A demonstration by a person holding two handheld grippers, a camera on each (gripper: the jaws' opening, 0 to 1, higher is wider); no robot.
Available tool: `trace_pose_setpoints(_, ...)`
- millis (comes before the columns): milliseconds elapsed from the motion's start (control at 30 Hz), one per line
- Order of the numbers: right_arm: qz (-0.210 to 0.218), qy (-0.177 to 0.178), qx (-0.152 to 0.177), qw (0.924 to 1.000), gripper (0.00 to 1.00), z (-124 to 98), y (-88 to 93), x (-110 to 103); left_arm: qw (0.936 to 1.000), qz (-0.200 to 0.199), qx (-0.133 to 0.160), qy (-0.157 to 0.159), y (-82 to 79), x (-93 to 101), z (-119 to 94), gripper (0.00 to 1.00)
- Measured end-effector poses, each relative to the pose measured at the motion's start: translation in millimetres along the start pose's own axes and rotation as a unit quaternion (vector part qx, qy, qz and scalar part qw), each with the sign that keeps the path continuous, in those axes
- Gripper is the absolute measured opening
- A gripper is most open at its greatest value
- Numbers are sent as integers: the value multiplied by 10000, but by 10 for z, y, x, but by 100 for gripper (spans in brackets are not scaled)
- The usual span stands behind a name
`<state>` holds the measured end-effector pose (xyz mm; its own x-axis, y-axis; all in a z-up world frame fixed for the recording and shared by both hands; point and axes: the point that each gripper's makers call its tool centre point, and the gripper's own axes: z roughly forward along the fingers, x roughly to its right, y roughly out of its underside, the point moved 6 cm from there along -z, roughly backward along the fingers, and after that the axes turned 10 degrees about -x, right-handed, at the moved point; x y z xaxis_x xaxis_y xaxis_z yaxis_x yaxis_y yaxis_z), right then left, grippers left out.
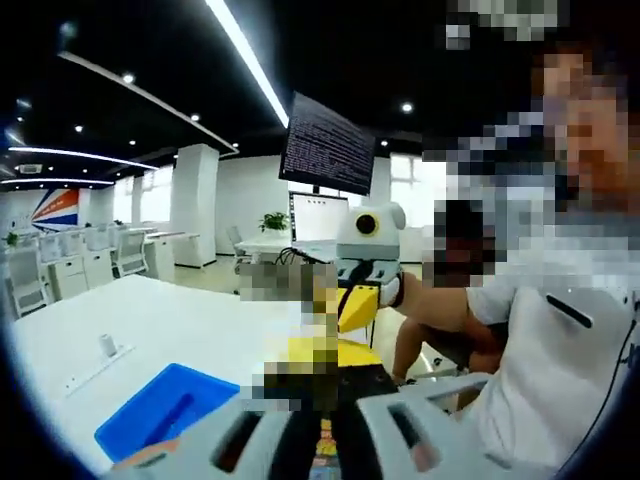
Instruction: Open the lid of the chip container on the table, take out the chips, place them into the box in front of the container, and close the lid
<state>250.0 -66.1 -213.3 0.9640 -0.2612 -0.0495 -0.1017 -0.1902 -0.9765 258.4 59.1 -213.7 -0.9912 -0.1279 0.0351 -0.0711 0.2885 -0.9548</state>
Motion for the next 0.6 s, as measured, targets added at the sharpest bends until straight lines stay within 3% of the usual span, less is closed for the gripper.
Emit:
trace_pose_setpoints(167, 114, -26, -275, 9996, 1, 59, 86, 17, 10000, 51, -68, 0, 29, -9, 8, 2)
trace_pose_setpoints(467, 346, -71, -219, 9991, 0, 52, 92, 33, 10000, 22, -68, 16, 39, -35, -18, 1)
trace_pose_setpoints(567, 339, -61, -229, 9991, 0, 52, 90, 34, 9999, 49, -145, 29, 48, -35, -24, 1)
trace_pose_setpoints(600, 345, -59, -236, 9991, 0, 54, 89, 36, 9994, 32, -333, 10, 100, -44, -13, 1)
